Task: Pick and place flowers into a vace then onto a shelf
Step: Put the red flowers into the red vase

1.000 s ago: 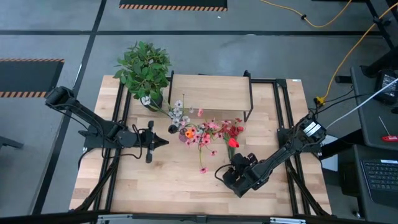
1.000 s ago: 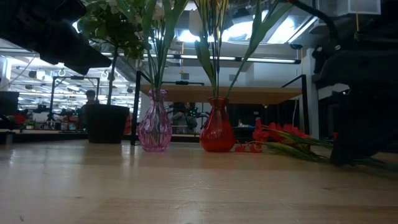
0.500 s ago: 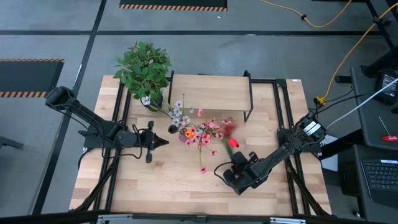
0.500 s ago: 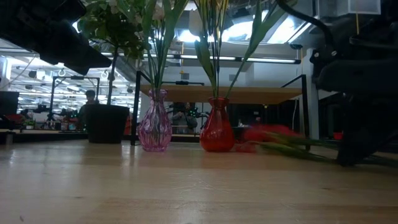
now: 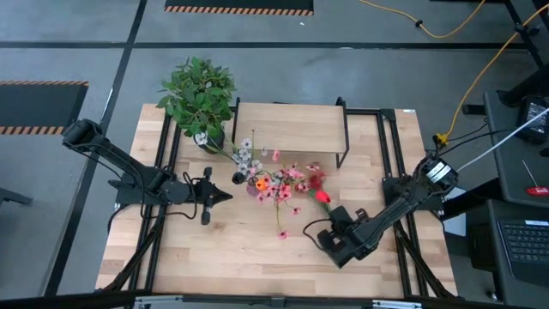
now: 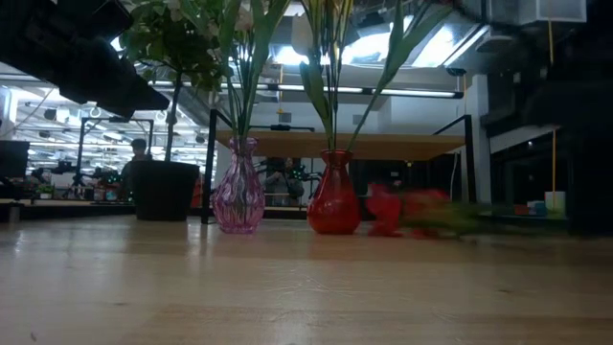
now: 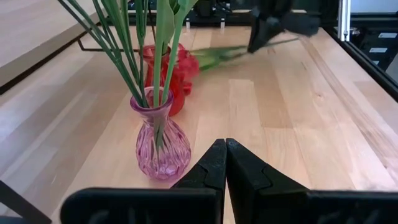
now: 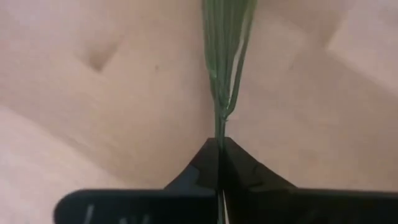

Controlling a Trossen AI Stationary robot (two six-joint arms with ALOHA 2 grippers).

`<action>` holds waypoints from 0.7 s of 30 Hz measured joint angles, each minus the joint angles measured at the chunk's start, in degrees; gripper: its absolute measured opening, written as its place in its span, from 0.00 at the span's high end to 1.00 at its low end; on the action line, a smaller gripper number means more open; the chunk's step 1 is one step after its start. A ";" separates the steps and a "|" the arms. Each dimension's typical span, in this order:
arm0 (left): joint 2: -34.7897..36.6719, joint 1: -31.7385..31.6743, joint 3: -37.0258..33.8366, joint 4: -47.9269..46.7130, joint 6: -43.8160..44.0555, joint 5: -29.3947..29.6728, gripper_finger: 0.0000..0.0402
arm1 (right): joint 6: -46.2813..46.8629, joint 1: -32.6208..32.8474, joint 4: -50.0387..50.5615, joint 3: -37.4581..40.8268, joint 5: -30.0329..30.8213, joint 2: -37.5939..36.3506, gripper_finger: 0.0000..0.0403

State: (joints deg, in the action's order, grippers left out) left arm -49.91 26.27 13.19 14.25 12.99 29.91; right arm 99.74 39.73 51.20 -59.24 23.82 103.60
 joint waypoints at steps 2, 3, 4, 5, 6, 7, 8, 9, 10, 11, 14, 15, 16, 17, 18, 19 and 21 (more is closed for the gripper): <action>-0.29 -0.01 0.00 -0.01 0.00 0.00 0.99 | 2.07 0.99 3.84 0.03 0.50 -1.44 0.99; -0.31 -0.01 -0.02 -0.07 -0.02 0.00 0.99 | 2.48 1.59 5.28 0.17 0.62 -1.96 0.99; -0.39 0.01 -0.02 0.01 0.00 0.02 0.99 | 3.52 2.25 5.83 0.19 0.61 -2.62 0.99; -0.67 0.00 0.00 0.12 -0.01 0.02 0.99 | 4.29 2.92 6.50 0.13 0.67 -3.43 0.99; -0.88 0.01 -0.02 -0.09 0.00 0.00 0.99 | 5.02 3.70 7.17 0.00 0.92 -4.28 0.99; -0.96 0.00 -0.02 -0.25 -0.02 0.00 0.99 | 5.48 4.39 8.06 0.00 1.05 -4.95 0.99; -1.13 0.00 -0.02 -0.02 -0.01 0.02 0.99 | 6.47 5.00 8.96 0.03 1.06 -5.50 1.00; -1.38 0.01 -0.02 0.13 0.00 0.02 0.99 | 7.33 5.63 9.65 0.04 1.13 -6.04 1.00; -1.59 -0.01 -0.02 0.02 0.00 0.01 0.99 | 8.04 6.22 10.14 0.04 1.16 -6.77 1.00; -1.79 0.00 -0.02 0.01 0.00 0.02 0.99 | 8.13 6.81 10.65 0.04 1.35 -7.44 1.00; -2.44 -0.01 -0.02 0.08 0.00 0.02 0.99 | 8.03 8.48 11.08 0.04 1.63 -8.84 1.00; -2.64 -0.01 -0.02 0.08 -0.02 0.02 0.99 | 7.99 9.02 11.12 0.04 1.77 -9.51 1.00; -2.75 -0.01 -0.02 0.08 -0.02 0.02 0.99 | 7.96 9.57 11.26 0.01 1.86 -10.15 1.00; -2.86 -0.01 -0.02 0.08 0.00 0.02 0.99 | 8.00 10.16 11.73 0.00 1.93 -10.75 1.00; -2.96 -0.01 -0.02 0.08 -0.01 0.02 0.99 | 8.17 10.79 12.33 0.00 2.14 -11.30 1.00; -3.06 -0.01 -0.02 0.08 0.00 0.02 0.99 | 8.37 11.42 12.69 0.00 3.11 -11.92 1.00; -3.13 -0.01 -0.02 0.08 -0.02 0.02 0.99 | 9.57 12.77 13.65 0.00 6.14 -13.33 1.00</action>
State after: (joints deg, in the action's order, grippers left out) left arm -53.04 26.26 13.17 14.33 12.97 29.93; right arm 109.31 52.50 64.85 -59.24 29.95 90.27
